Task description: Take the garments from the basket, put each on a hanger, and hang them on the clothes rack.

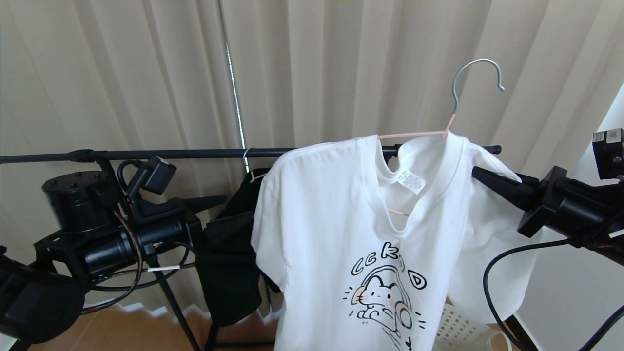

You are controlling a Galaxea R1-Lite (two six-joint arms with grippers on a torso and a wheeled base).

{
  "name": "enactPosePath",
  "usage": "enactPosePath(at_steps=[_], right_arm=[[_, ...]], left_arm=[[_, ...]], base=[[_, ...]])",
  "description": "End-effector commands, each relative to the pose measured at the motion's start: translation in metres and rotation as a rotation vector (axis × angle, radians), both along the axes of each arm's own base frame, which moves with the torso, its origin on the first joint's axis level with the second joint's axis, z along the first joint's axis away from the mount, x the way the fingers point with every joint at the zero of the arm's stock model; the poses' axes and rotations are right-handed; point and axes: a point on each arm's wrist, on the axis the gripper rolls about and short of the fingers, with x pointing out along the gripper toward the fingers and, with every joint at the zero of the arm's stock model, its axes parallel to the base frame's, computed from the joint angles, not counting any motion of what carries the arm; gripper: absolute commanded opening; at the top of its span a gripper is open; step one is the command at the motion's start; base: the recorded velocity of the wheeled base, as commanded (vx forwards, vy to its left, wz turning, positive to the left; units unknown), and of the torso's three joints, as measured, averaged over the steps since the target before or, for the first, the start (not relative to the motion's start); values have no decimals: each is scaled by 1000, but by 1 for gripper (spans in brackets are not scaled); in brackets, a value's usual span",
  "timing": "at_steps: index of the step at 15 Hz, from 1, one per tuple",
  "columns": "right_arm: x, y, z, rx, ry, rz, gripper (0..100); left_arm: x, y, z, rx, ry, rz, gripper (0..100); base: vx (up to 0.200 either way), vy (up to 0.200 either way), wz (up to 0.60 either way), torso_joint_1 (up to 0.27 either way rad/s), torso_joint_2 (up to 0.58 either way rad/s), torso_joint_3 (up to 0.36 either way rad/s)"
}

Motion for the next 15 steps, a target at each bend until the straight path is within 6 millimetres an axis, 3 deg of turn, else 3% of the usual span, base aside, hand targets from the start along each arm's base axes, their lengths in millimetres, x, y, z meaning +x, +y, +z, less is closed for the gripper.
enactPosePath(at_steps=[1,4,8,11,15], right_arm=[[0,0,-5,-6,17,18,0],[3,1,-14,-31,37,51,0],[8,2,-28,-63,64,93,0],[5,4,-32,-63,79,109,0],[4,9,-34,-65,87,133,0]], left_arm=[[-3,0,3,-4,-9,-4,100],[-4,-1,9,-36,3,-4,100],[-14,-15,40,-90,-35,-66,100],[-28,-22,60,-73,52,-101,100],[-25,-41,97,-48,117,-162,100]], base=[[0,0,0,0,0,0],[0,0,0,0,0,0],[0,0,0,0,0,0],[0,0,0,0,0,0],[0,0,0,0,0,0]])
